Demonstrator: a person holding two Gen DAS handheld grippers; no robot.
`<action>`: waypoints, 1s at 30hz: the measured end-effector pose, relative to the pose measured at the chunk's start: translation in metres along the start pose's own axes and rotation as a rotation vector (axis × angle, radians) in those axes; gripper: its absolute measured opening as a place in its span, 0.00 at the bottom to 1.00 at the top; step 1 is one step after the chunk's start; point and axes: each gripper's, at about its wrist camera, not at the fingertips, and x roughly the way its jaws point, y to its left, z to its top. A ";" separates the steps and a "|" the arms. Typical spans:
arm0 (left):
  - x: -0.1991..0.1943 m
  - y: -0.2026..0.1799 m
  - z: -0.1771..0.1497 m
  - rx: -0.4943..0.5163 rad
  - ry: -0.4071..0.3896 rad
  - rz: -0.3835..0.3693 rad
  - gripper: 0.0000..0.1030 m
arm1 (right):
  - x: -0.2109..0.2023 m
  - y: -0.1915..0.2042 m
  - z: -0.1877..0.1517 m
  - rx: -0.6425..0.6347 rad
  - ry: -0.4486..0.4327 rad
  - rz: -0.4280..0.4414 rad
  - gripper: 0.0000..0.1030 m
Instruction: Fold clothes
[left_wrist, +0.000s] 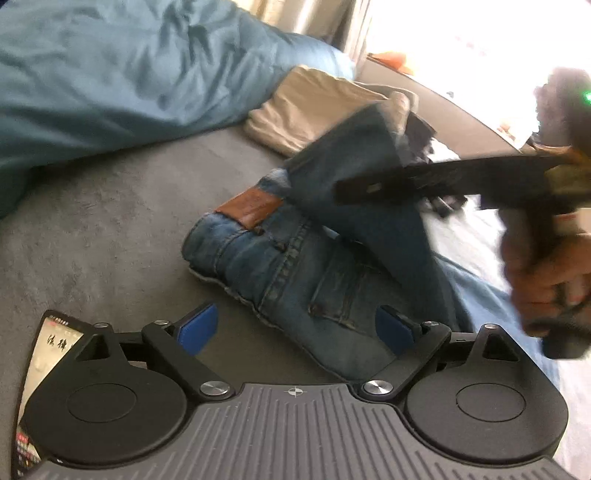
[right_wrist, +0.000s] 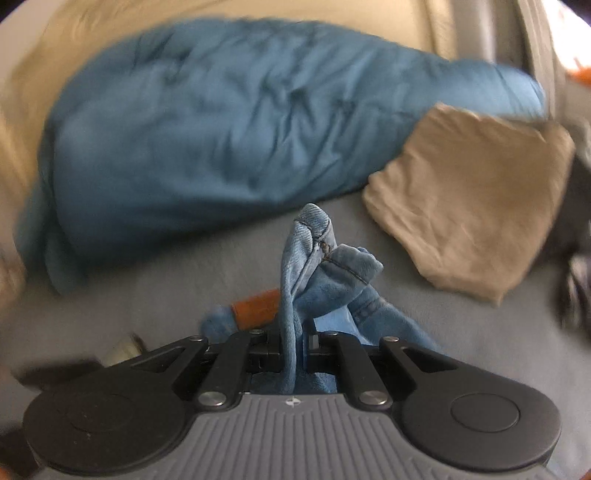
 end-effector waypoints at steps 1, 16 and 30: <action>0.000 -0.001 0.000 0.018 0.002 -0.011 0.88 | 0.006 0.010 -0.002 -0.068 0.002 -0.018 0.08; 0.007 0.004 -0.017 0.115 0.116 -0.074 0.87 | 0.025 0.074 -0.022 -0.439 0.050 -0.076 0.49; 0.005 -0.024 -0.028 0.211 0.133 -0.162 0.93 | -0.126 -0.050 -0.005 -0.049 -0.153 -0.127 0.63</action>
